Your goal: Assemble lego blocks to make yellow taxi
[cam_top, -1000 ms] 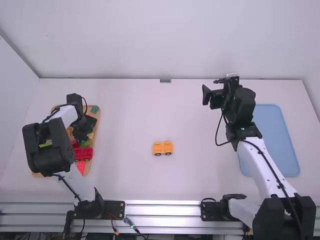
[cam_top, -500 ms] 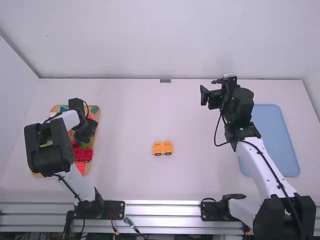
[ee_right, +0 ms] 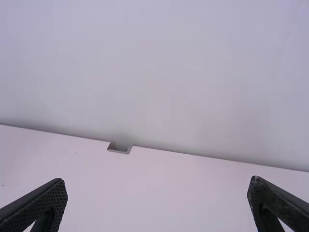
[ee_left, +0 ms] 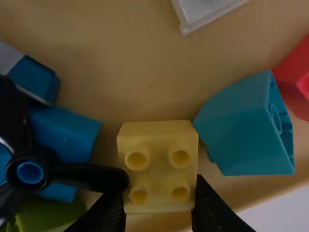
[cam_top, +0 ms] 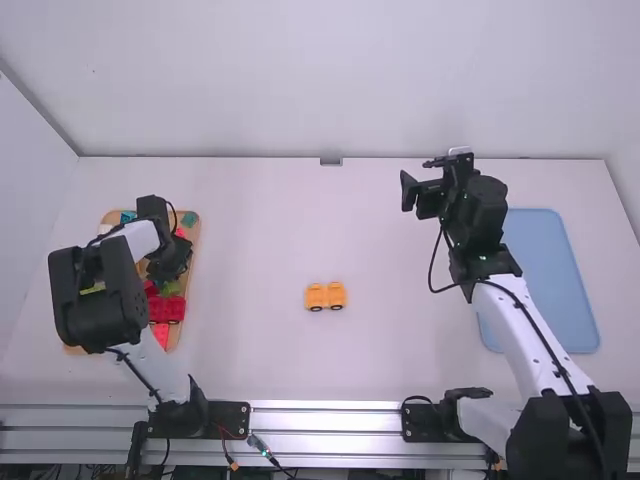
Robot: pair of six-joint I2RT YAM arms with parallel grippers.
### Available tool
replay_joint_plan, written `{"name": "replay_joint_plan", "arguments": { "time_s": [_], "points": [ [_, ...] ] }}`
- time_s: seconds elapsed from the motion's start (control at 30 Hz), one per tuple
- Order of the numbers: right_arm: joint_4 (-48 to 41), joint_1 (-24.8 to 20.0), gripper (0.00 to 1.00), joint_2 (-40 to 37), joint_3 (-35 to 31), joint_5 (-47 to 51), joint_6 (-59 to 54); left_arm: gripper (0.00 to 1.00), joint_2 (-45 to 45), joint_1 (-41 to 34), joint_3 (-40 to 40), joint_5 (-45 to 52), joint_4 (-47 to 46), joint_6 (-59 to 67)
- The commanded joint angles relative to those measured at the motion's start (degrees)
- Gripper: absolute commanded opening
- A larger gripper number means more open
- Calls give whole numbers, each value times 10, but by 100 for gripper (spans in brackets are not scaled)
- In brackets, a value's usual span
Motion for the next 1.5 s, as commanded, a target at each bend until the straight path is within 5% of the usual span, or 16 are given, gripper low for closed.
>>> {"name": "replay_joint_plan", "arguments": {
  "time_s": [0.0,0.33,0.67,0.73,1.07,1.47],
  "points": [
    [2,1,99,5,17,-1,2,29,-14,2,-8,-6,-2,8],
    [1,1,99,5,17,-1,2,21,-14,-2,54,-8,-51,69],
    [2,-1,99,5,17,-2,2,11,-14,-19,123,-2,-125,279],
    [4,0,99,5,17,-1,2,2,-15,-37,146,-2,-159,344],
    [-2,19,99,5,17,-1,2,2,-60,-174,162,-28,-189,468],
    [-14,18,99,5,17,-1,1,2,-129,-357,1,76,-162,1015]
  ]
}}
